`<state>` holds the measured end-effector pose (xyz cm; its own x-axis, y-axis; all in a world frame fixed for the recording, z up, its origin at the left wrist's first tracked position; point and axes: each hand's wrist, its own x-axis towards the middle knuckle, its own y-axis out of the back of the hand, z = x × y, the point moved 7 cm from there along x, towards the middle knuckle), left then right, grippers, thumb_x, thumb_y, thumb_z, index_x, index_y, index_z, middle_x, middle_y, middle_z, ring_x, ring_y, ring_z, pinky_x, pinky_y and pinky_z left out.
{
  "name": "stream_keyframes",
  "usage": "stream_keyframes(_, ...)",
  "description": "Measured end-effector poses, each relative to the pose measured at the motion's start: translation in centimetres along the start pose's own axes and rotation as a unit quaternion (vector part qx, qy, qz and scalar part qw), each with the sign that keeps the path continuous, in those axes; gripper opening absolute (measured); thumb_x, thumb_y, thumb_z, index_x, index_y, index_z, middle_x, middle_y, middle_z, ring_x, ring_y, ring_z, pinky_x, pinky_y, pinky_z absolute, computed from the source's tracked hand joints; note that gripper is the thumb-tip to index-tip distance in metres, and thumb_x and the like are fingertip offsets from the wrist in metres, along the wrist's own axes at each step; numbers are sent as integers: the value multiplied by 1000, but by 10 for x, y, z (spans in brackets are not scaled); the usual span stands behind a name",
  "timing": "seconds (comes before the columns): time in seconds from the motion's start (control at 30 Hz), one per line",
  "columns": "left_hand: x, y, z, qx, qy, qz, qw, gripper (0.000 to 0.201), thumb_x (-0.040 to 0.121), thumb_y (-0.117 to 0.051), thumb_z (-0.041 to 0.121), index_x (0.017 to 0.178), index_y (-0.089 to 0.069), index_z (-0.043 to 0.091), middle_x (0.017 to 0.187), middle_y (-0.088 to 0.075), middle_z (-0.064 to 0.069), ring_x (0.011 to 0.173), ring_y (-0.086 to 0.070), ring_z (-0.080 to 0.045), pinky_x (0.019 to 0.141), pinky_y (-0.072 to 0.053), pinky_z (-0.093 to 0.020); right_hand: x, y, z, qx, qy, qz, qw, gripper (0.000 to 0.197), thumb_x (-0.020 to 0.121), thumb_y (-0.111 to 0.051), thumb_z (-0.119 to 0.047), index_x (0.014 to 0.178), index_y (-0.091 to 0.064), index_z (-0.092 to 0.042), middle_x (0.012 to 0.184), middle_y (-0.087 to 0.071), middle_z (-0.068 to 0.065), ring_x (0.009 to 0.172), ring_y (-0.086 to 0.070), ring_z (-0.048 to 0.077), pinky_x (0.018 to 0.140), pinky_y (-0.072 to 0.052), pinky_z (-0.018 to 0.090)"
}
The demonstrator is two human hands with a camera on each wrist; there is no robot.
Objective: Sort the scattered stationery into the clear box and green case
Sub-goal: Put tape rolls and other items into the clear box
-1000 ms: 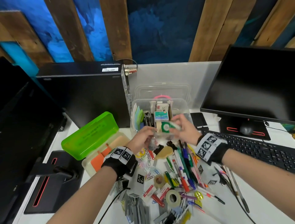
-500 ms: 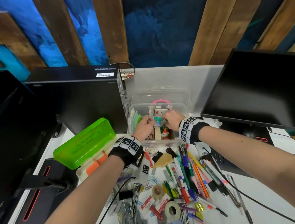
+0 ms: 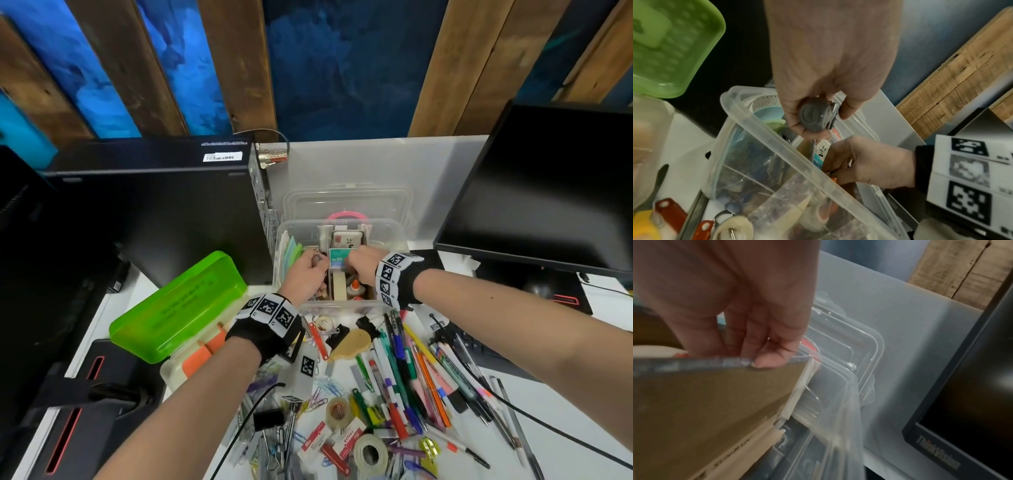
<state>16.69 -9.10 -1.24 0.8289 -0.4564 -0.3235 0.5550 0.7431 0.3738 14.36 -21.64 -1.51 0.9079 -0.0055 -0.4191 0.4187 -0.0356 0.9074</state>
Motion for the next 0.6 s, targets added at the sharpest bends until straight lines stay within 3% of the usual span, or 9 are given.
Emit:
stream_keyframes(0.07,-2,2,0,3,-3,4,1000,19,101,-41,26,113,-50,14,80,-46,2,69,-57,-13,51,-44,-20,-1,-3,-1,-11,-3,-21,1000,22,88,-62,-21,108,-66,-11,101,-67,9,88,-65,25,73,-52,32)
stream_keyframes(0.13,-3,2,-1,9,9,5,1000,21,102,-39,27,112,-51,14,80,-47,3,69,-57,-13,49,-42,-20,-3,-6,-2,-7,-9,-35,999,31,86,-63,-26,115,-64,-16,108,-66,7,94,-63,26,83,-52,37)
stream_keyframes(0.2,1,3,-9,-22,85,11,996,24,100,-37,27,110,-55,16,78,-51,3,62,-55,-13,47,-38,-21,-6,-4,-1,5,-19,-13,1000,35,84,-63,-24,119,-61,-21,113,-65,5,102,-59,25,94,-45,44)
stream_keyframes(0.27,-1,0,-15,-88,177,7,980,24,97,-37,22,104,-59,15,64,-52,-2,52,-49,-14,42,-36,-20,-15,3,-1,32,-30,49,998,42,84,-60,-17,125,-55,-22,122,-59,3,115,-51,25,101,-35,46)
stream_keyframes(0.3,-3,-2,-16,-134,191,-6,972,23,98,-36,17,104,-58,13,61,-51,-4,52,-47,-15,40,-36,-20,-21,8,-3,55,-32,88,994,45,85,-57,-12,128,-53,-22,125,-55,3,119,-47,24,102,-32,46)
stream_keyframes(0.37,-8,-6,-14,-233,170,-33,957,21,101,-34,9,110,-53,11,71,-51,-8,57,-51,-18,41,-43,-24,-36,14,-9,135,-30,154,978,47,85,-49,-4,128,-52,-22,124,-53,3,120,-45,23,100,-29,44)
stream_keyframes(0.47,-26,1,-13,-310,80,-44,947,17,101,-43,9,117,-49,11,79,-53,-10,66,-57,-20,57,-51,-31,-55,9,-18,232,-28,190,953,38,91,-41,-4,120,-56,-22,111,-53,-1,113,-49,20,99,-31,42)
stream_keyframes(0.53,-25,15,-24,-259,76,8,963,21,97,-52,10,117,-48,13,81,-57,-10,68,-57,-20,67,-51,-36,-63,-1,-22,253,-23,188,949,35,92,-42,-5,118,-57,-21,102,-48,-6,109,-51,20,100,-36,43)
stream_keyframes(0.6,-12,33,-39,-203,85,87,971,26,92,-60,12,114,-48,16,93,-64,-15,71,-61,-25,73,-51,-38,-71,-10,-28,256,-4,180,950,35,92,-43,-4,120,-57,-19,102,-48,-4,108,-50,20,97,-39,38)
